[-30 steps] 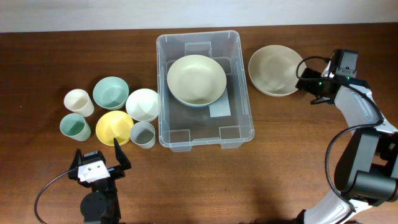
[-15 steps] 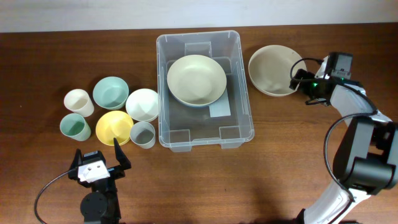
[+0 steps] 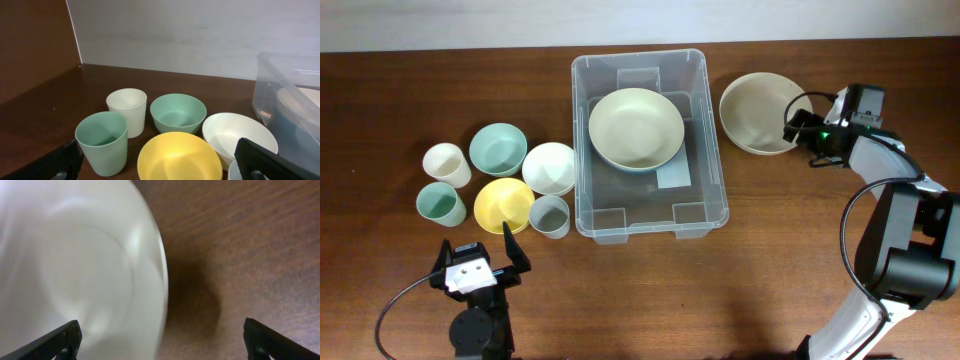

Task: Pack container
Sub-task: 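Lower the right gripper and pinch the cream bowl's rim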

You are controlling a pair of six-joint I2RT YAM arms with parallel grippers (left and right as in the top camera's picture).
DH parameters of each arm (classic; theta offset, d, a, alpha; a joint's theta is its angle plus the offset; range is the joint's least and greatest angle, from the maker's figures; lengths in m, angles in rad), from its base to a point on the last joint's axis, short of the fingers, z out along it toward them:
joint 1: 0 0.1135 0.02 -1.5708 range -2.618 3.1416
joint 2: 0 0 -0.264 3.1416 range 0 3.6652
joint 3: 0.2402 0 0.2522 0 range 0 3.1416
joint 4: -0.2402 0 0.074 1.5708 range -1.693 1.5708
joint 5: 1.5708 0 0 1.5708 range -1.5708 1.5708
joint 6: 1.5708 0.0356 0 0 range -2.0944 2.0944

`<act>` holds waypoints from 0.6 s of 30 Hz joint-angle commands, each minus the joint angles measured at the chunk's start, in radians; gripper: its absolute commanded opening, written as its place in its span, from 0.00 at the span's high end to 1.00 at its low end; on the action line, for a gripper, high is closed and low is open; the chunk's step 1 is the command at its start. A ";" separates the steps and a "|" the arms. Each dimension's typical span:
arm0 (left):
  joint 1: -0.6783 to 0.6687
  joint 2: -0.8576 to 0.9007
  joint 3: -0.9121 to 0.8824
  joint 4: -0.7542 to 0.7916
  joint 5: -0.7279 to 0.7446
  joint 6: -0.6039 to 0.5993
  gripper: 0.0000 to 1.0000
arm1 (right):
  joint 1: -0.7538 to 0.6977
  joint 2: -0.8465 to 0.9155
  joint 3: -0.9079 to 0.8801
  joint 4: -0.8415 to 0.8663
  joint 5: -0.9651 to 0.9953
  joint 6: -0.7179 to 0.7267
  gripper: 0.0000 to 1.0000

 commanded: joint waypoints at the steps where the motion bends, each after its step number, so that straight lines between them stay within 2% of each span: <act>1: -0.003 -0.004 -0.002 -0.004 -0.007 -0.010 0.01 | 0.006 0.039 0.013 0.015 -0.013 -0.006 0.01; 14: -0.003 -0.004 -0.002 -0.004 -0.007 -0.010 0.01 | 0.005 0.060 0.013 0.067 -0.017 -0.006 0.00; 18: -0.003 -0.004 -0.002 -0.004 -0.007 -0.010 0.01 | 0.005 0.060 0.013 0.076 -0.017 -0.006 0.11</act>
